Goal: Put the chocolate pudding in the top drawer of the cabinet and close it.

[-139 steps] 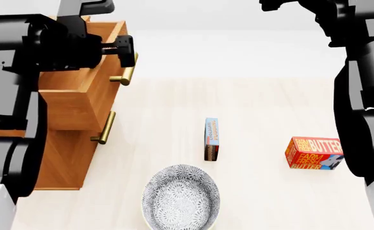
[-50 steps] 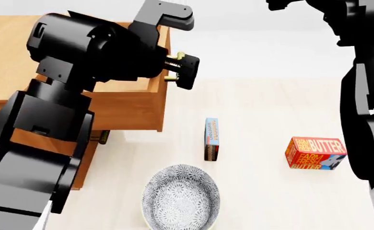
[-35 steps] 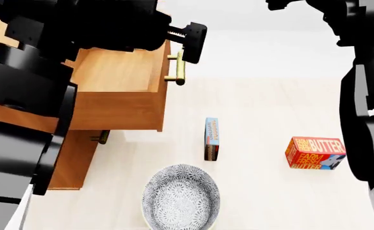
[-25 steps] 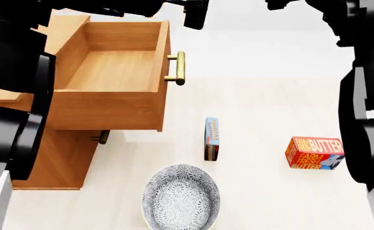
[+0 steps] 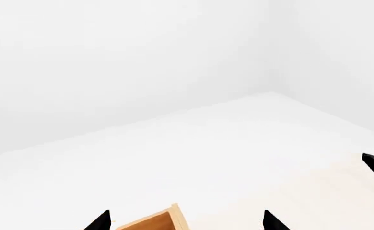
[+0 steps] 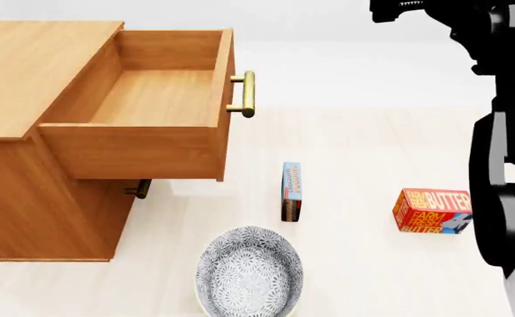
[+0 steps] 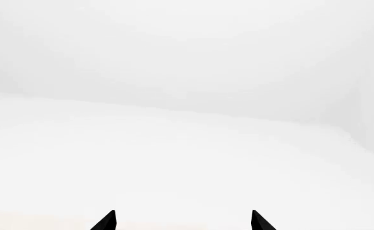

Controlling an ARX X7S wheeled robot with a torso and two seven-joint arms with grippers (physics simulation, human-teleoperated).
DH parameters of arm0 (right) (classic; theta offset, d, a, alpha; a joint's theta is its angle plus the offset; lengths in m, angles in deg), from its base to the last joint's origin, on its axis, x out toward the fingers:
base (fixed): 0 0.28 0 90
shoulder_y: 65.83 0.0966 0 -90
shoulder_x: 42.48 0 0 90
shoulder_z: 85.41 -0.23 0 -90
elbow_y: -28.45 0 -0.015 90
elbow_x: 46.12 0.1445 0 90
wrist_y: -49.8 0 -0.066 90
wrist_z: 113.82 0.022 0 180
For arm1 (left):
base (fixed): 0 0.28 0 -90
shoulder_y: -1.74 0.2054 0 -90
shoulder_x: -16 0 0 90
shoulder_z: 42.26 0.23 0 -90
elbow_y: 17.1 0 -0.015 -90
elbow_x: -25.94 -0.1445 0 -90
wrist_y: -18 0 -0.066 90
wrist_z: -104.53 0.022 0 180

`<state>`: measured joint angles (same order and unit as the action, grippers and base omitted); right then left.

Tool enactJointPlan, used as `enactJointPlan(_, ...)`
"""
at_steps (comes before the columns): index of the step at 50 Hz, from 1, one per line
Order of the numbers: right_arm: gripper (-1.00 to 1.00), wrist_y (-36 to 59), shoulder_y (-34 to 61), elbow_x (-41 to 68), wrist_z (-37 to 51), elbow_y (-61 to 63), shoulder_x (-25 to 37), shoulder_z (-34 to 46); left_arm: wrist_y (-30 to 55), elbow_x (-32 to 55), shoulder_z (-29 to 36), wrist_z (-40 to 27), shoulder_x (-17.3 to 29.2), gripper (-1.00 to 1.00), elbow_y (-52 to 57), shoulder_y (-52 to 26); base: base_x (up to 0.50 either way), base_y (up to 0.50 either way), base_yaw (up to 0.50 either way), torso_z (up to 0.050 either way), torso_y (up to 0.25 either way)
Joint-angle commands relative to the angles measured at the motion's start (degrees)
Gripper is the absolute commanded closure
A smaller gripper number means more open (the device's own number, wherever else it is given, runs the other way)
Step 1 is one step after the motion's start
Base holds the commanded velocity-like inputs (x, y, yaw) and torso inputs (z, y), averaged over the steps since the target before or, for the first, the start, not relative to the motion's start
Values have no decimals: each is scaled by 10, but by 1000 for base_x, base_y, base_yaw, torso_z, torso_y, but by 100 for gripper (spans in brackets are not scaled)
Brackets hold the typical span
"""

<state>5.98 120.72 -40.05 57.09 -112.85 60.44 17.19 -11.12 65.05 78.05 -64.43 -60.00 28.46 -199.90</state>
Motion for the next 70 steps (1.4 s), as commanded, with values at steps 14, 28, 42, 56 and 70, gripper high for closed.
enactJointPlan(14,-100,244,-74,48,-99,224,59,45,-77,-31,-30,-74,95,-100,85,37,0,0,0,0,0)
enactJointPlan(28,-100,355,-136,94,-141,334,85,56,-100,-45,-33,-93,95,-100,73,34,0,0,0,0,0)
enactJointPlan(42,-100,378,-214,121,-141,380,68,47,-108,-56,-26,-86,112,-100,73,28,0,0,0,0,0)
enactJointPlan(56,-100,327,-270,117,-126,335,23,58,-99,-52,-28,-88,126,-100,92,36,0,0,0,0,0)
enactJointPlan(70,-100,250,-276,100,-103,230,-25,59,-89,-47,-31,-92,136,-100,106,44,0,0,0,0,0)
